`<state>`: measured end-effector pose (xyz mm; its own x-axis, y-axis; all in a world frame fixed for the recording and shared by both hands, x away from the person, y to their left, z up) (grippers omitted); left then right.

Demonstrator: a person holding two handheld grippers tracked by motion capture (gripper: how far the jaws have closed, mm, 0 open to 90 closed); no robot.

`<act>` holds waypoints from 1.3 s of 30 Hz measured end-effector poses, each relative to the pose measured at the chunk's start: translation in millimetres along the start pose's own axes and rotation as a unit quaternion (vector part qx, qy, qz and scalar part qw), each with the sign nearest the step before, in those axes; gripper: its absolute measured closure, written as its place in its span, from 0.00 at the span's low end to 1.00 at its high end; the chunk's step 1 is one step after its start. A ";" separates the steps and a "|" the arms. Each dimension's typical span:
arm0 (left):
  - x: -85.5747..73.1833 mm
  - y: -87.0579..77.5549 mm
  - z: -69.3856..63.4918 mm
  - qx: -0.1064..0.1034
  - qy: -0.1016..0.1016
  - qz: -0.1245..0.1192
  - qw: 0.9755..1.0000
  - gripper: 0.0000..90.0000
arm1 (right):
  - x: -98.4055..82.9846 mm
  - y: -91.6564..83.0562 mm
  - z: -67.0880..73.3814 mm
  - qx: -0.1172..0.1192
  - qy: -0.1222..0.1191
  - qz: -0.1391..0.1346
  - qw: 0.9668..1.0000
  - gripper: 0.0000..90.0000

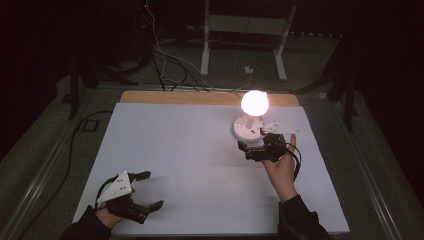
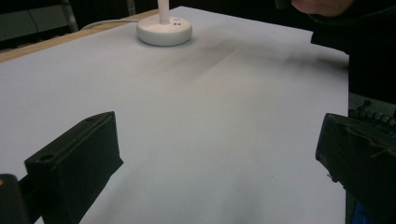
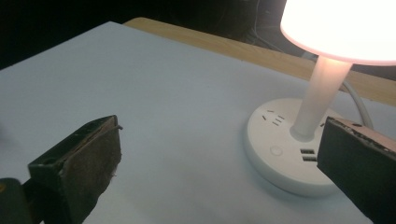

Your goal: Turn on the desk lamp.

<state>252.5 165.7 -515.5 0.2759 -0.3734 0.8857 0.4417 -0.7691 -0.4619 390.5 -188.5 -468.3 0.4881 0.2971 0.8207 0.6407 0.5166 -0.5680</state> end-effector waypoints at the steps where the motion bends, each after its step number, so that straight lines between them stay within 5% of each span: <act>1: 0.0 0.0 0.0 0.001 0.002 0.000 1.000 0.00 | -1.3 -2.2 0.5 0.007 0.001 0.001 1.000 0.00; 16: 0.2 0.4 0.5 0.001 -0.001 0.000 1.000 0.00 | -49.2 -34.6 10.6 0.052 -0.034 0.026 0.998 0.00; 28: -0.1 0.2 1.0 0.001 -0.001 0.000 1.000 0.00 | -90.7 -54.4 12.3 0.097 -0.054 0.045 0.993 0.00; 39: -0.1 0.4 0.3 -0.001 0.001 0.001 1.000 0.00 | -128.9 -68.5 -2.2 0.074 -0.059 0.068 0.993 0.00</act>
Point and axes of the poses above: each handheld gripper's, and its own axes: y roughly forward along the jaws, x roughly out of its top, z roughly to its left, the point moved 6 cm from there along y, roughly forward along the jaws, and after that the axes turned 6 degrees about z, right-handed, at the moved point
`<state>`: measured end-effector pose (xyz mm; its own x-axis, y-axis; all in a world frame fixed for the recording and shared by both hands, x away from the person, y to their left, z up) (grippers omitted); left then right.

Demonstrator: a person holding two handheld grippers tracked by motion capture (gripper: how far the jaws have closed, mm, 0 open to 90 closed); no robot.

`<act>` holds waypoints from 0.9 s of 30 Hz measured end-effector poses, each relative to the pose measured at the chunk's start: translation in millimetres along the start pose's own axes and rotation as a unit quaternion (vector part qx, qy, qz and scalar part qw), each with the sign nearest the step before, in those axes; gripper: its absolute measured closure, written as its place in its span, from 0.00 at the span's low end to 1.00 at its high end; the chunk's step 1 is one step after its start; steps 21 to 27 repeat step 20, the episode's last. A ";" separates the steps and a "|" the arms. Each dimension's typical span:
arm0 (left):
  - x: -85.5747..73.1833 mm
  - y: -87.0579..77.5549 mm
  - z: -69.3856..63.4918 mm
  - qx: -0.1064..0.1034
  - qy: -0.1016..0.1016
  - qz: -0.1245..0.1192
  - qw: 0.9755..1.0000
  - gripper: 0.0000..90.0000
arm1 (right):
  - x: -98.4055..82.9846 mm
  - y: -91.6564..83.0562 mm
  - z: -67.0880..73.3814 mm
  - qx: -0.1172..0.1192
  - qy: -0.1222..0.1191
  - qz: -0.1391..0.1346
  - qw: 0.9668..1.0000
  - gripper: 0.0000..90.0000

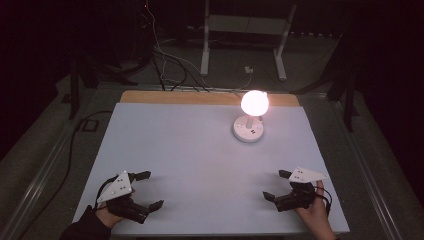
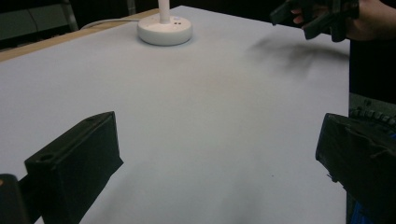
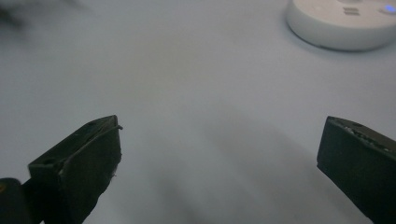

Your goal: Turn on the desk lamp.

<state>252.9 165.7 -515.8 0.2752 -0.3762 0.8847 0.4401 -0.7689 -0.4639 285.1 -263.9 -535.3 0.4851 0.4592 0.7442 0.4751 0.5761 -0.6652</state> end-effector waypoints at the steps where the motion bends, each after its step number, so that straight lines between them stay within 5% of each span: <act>1: -0.1 0.1 -0.2 0.000 0.001 0.000 1.000 0.00 | -3.6 -1.1 -0.6 -0.001 0.001 0.003 1.000 0.00; 10: -0.2 1.1 -0.7 -0.001 0.002 0.001 1.000 0.00 | -22.7 -7.5 -13.9 -0.040 0.005 0.010 0.999 0.00; 27: -0.7 1.6 -0.7 0.000 0.004 0.005 1.000 0.00 | -22.2 -5.9 -16.9 -0.043 0.003 0.010 0.999 0.00</act>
Point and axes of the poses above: each handheld gripper's, and its own axes: y roughly forward along the jaws, x roughly out of its top, z roughly to its left, the point moved 6 cm from there along y, roughly forward along the jaws, and after that the axes turned 6 degrees about z, right-handed, at the moved point
